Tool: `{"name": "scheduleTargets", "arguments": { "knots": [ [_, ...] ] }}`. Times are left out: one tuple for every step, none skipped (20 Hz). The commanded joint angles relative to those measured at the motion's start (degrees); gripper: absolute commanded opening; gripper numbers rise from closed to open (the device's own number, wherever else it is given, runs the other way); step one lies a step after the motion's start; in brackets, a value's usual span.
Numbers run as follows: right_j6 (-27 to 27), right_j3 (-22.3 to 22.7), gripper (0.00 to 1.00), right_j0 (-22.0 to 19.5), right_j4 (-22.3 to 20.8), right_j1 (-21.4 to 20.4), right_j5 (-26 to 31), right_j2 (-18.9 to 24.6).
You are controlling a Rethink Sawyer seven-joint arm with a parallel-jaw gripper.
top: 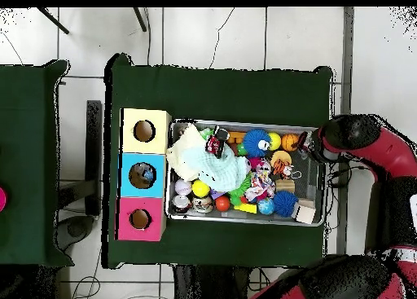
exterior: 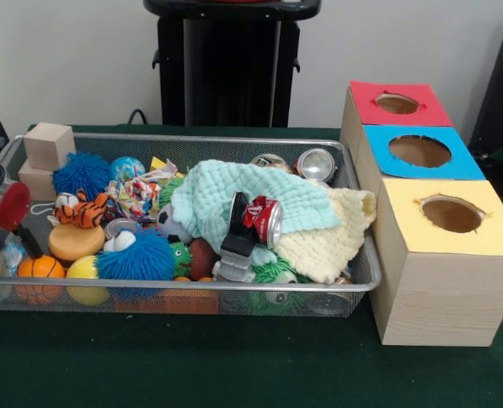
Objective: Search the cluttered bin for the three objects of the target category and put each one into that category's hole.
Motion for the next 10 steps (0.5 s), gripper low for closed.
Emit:
{"name": "scheduleTargets", "arguments": {
  "knots": [
    [-6.72,-1.05,1.00,0.28,-2.63,7.89,-8.10,4.28],
    [-6.71,-0.93,1.00,0.21,-2.51,7.82,-7.96,4.31],
    [-6.72,-0.79,1.00,0.16,-2.50,7.72,-7.88,4.29],
    [-6.82,-1.02,1.00,0.16,-2.40,7.81,-7.37,4.31],
    [-6.79,-1.14,1.00,0.17,-2.41,7.78,-7.28,4.30],
    [-6.67,-1.22,1.00,0.23,-2.44,7.68,-7.10,4.19],
    [-6.63,-1.28,1.00,0.30,-2.53,7.54,-6.96,4.10],
    [-6.41,-1.23,1.00,0.46,-2.71,7.22,-6.94,3.87],
    [-6.05,-0.94,1.00,0.74,-3.14,6.56,-7.18,3.42],
    [-5.55,-0.90,1.00,1.19,-3.63,5.88,-7.30,2.87]
  ]
}}
